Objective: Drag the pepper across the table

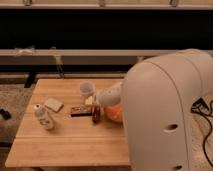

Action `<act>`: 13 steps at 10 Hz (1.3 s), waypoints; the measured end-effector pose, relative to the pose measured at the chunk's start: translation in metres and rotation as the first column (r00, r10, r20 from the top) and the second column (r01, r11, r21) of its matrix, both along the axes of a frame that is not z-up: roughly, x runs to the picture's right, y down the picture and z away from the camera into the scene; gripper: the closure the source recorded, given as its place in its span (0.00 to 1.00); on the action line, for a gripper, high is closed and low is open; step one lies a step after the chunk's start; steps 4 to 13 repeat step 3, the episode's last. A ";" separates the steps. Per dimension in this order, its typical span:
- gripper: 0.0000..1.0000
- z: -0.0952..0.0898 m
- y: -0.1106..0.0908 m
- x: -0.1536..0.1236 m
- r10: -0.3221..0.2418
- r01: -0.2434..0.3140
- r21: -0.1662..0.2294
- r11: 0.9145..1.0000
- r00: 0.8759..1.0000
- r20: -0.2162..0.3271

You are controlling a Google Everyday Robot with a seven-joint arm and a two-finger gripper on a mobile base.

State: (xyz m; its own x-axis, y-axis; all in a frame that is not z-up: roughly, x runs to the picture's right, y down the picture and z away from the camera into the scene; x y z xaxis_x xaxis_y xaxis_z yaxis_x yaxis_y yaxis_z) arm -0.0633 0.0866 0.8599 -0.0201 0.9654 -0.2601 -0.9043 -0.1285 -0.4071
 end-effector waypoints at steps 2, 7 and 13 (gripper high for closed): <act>0.20 0.000 0.000 -0.002 -0.004 0.004 0.001 1.000 1.000 0.003; 0.20 0.000 0.000 -0.001 -0.003 0.003 0.001 1.000 1.000 0.002; 0.20 0.000 0.000 -0.001 -0.003 0.003 0.001 1.000 1.000 0.002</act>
